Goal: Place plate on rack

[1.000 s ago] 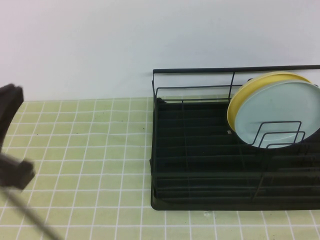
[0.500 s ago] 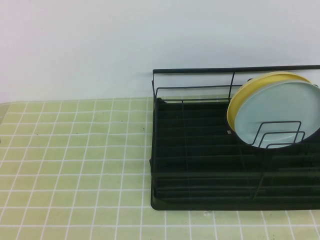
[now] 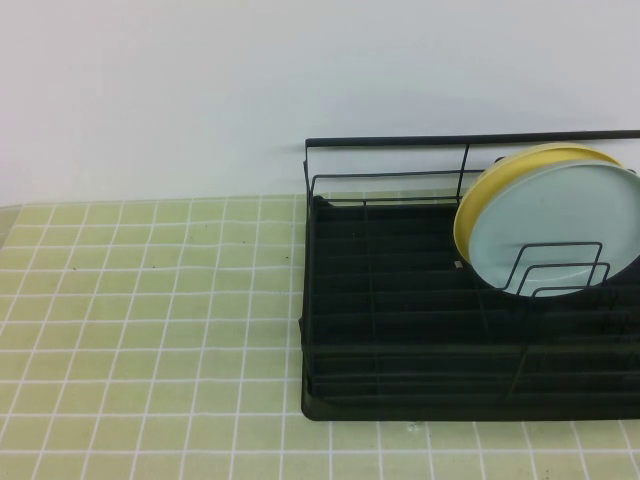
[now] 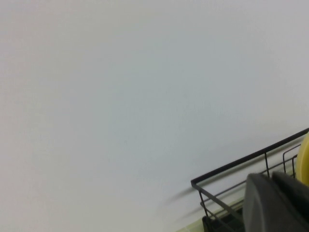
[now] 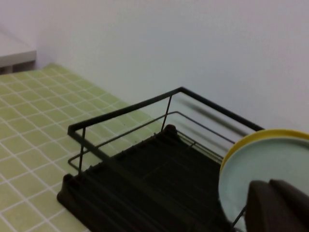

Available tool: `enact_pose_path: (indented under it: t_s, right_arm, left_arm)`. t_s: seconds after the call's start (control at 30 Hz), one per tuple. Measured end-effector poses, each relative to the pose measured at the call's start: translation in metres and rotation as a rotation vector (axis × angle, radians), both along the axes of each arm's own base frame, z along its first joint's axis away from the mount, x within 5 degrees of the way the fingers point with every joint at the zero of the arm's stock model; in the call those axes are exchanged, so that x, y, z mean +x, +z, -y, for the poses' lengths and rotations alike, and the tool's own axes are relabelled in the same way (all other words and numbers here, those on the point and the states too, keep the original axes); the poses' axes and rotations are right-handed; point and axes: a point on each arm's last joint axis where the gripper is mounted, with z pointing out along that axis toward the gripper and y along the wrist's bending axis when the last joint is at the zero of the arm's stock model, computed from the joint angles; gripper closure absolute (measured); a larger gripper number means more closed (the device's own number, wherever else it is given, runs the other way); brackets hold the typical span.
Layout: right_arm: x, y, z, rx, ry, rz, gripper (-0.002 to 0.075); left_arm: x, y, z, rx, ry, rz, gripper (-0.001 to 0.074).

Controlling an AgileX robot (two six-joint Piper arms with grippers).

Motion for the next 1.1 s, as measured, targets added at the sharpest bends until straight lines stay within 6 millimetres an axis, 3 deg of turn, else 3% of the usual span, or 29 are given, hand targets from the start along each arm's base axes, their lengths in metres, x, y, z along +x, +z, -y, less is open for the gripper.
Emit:
enact_pose_path:
  t_s: [0.27,1.1]
  right_arm:
    - [-0.005,-0.028,0.000,-0.001,0.001,-0.058,0.0726]
    - [-0.005,-0.026,-0.001,0.047,0.001,-0.063,0.0727]
  left_arm:
    - [0.002,-0.008,0.001,0.021,0.009,-0.019,0.0735]
    - [0.002,-0.008,0.001,0.031,0.005,-0.007,0.0735]
